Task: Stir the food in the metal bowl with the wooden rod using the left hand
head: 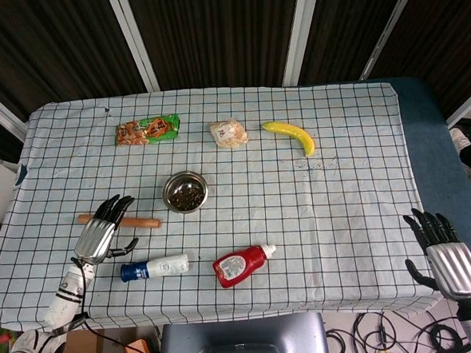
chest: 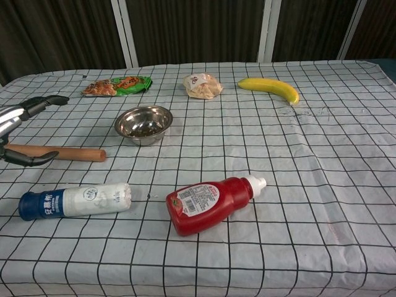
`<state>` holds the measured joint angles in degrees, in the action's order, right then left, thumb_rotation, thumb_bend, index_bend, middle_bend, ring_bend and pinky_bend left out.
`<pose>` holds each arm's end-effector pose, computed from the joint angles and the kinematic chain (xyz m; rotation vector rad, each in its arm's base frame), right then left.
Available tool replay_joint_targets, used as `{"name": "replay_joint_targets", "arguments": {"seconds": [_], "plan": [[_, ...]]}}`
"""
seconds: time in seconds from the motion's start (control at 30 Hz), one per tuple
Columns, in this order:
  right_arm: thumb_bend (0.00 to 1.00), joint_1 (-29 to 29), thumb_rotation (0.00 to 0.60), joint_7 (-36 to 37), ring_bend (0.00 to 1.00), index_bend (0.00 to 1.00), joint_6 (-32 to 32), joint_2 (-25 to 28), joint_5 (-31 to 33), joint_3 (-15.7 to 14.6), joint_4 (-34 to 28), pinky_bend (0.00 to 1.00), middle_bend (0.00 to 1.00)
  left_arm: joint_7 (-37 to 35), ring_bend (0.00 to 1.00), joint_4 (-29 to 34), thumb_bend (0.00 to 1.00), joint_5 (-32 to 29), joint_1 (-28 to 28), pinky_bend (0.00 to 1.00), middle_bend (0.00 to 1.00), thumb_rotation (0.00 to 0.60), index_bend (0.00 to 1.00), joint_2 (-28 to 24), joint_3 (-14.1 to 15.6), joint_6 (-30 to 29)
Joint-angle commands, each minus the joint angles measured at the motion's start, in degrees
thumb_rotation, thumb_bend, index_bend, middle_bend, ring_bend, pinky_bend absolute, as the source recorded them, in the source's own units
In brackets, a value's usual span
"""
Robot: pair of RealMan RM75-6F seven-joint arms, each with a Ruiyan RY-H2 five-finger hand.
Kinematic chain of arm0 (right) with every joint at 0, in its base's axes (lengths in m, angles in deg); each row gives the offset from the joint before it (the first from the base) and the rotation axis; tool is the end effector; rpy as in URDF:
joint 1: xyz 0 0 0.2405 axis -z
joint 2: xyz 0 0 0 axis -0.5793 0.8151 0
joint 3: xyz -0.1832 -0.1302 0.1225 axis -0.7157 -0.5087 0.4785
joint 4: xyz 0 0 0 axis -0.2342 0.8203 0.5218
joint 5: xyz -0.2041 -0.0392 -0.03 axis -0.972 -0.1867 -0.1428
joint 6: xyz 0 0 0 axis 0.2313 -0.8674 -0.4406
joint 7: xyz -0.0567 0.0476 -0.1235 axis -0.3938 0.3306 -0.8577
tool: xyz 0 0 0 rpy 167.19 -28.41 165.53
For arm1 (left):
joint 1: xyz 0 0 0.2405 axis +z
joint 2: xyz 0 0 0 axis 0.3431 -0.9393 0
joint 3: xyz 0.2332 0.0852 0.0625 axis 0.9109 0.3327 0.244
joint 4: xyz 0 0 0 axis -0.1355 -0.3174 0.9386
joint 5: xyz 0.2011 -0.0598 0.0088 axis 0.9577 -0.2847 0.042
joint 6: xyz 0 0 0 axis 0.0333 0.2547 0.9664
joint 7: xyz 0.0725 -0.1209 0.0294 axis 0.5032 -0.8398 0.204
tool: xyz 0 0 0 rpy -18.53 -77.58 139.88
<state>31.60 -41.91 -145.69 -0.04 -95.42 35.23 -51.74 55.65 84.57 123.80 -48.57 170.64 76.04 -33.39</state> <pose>-0.3064 -0.1583 0.1485 1.5343 -0.9099 0.7873 -0.2935 0.3166 0.0291 -1.7070 -0.8399 -1.1287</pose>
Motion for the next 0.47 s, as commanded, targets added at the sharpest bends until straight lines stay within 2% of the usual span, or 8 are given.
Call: {"name": "replay_joint_targets", "arguments": {"seconds": [0.03, 0.07, 0.13, 0.17, 0.23, 0.33, 0.47], "plan": [[0.31, 0.3, 0.600, -1.1, 0.00, 0.00, -0.2, 0.0, 0.2, -0.1, -0.4, 0.00, 0.00, 26.2, 0.00, 33.2, 0.32, -4.9, 8.2, 0.05, 0.02, 0.594, 0.00, -22.1, 4.2, -1.2], [0.31, 0.4, 0.600, -1.8, 0.00, 0.00, -0.2, -0.1, 0.5, -0.1, -0.6, 0.00, 0.00, 33.8, 0.00, 42.2, 0.32, -7.7, 10.9, 0.02, 0.01, 0.600, 0.00, -25.7, 4.7, -3.5], [0.31, 0.4, 0.600, -2.9, 0.00, 0.00, 0.2, -0.2, 0.9, -0.1, -1.0, 0.00, 0.00, 41.2, 0.00, 47.9, 0.32, -8.7, 15.3, 0.00, 0.00, 0.600, 0.00, -26.5, 5.4, -9.8], [0.31, 0.3, 0.600, -3.6, 0.00, 0.00, 0.6, -0.3, 1.2, -0.1, -1.1, 0.00, 0.00, 43.3, 0.00, 47.7, 0.32, -7.4, 18.1, 0.00, 0.00, 0.600, 0.00, -25.1, 5.8, -14.5], [0.31, 0.3, 0.600, -4.4, 0.00, 0.00, 1.1, -0.5, 1.9, -0.1, -1.4, 0.00, 0.00, 41.7, 0.00, 44.5, 0.32, -5.3, 21.3, 0.00, 0.00, 0.600, 0.00, -21.9, 6.0, -19.4], [0.31, 0.3, 0.600, -5.3, 0.00, 0.00, 1.1, -0.7, 2.1, 0.0, -1.8, 0.00, 0.00, 40.8, 0.00, 42.5, 0.34, -3.4, 22.8, 0.00, 0.00, 0.600, 0.00, -20.7, 6.7, -20.4], [0.31, 0.7, 0.600, -5.3, 0.00, 0.00, 0.1, -0.7, 1.5, -0.1, -2.0, 0.00, 0.00, 39.6, 0.00, 40.3, 0.35, -1.7, 23.3, 0.00, 0.00, 0.600, 0.00, -20.2, 5.2, -21.4]]}}
